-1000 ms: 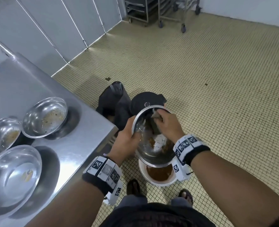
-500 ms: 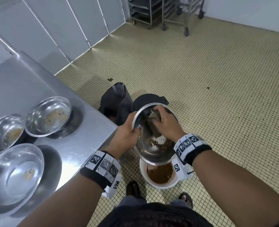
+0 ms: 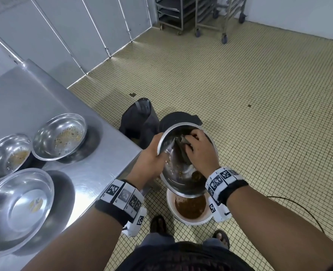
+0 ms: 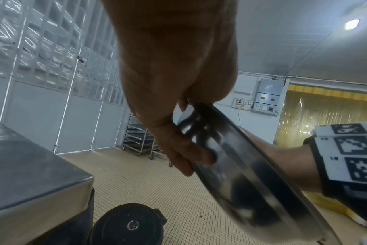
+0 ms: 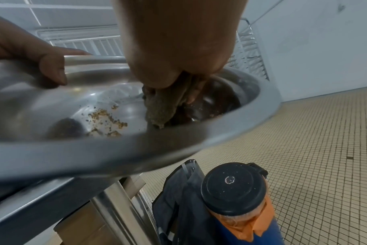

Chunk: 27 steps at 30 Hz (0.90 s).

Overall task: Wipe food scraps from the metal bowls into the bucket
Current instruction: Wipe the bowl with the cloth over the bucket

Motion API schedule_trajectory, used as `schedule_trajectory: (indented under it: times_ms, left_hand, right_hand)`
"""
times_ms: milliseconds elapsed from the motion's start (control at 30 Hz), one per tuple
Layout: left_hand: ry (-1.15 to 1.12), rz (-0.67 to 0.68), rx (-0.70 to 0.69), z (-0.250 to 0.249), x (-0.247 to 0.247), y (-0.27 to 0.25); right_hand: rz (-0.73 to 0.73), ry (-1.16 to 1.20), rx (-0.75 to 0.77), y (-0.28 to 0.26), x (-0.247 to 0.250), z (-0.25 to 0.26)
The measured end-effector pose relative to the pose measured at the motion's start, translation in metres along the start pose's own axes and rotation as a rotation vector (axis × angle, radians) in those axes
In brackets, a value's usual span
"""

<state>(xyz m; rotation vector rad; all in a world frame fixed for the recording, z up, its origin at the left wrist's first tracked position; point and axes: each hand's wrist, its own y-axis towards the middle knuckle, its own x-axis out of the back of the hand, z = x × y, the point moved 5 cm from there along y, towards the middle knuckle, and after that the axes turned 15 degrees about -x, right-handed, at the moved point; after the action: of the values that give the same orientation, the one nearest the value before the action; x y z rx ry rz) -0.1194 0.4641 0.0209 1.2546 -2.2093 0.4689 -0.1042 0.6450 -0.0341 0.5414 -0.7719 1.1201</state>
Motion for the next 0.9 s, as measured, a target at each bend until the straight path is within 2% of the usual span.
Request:
schedule_trajectory:
  times_ms: [167,333,467,567,633,700,767,900]
  left_hand:
    - [-0.001,0.000,-0.002,0.000,0.003,-0.001]
    - [0.007,0.014,-0.022,-0.004,0.003,-0.004]
    - [0.023,-0.024,-0.005,-0.001,0.010,-0.001]
    - [0.076,-0.036,0.003,0.004,0.015,-0.001]
    - [0.084,-0.039,0.007,0.005,0.017,-0.002]
    - [0.080,-0.036,-0.001,0.001,0.016,-0.002]
    - [0.081,-0.030,-0.019,-0.004,0.015,-0.001]
    - [0.124,-0.056,-0.063,-0.013,0.018,-0.001]
  right_hand:
    - [0.181,0.106,0.122,-0.005,-0.003,0.013]
    - [0.066,0.132,0.108,-0.001,0.003,0.016]
    - [0.275,0.085,0.206,-0.021,-0.017,0.026]
    - [0.404,-0.063,0.234,-0.029,-0.026,0.025]
    - [0.360,-0.068,0.204,-0.019,-0.015,0.030]
    - [0.201,0.058,0.195,-0.004,0.003,0.036]
    - [0.133,0.121,0.214,0.002,0.008,0.040]
    - [0.319,0.040,0.164,-0.012,-0.010,0.029]
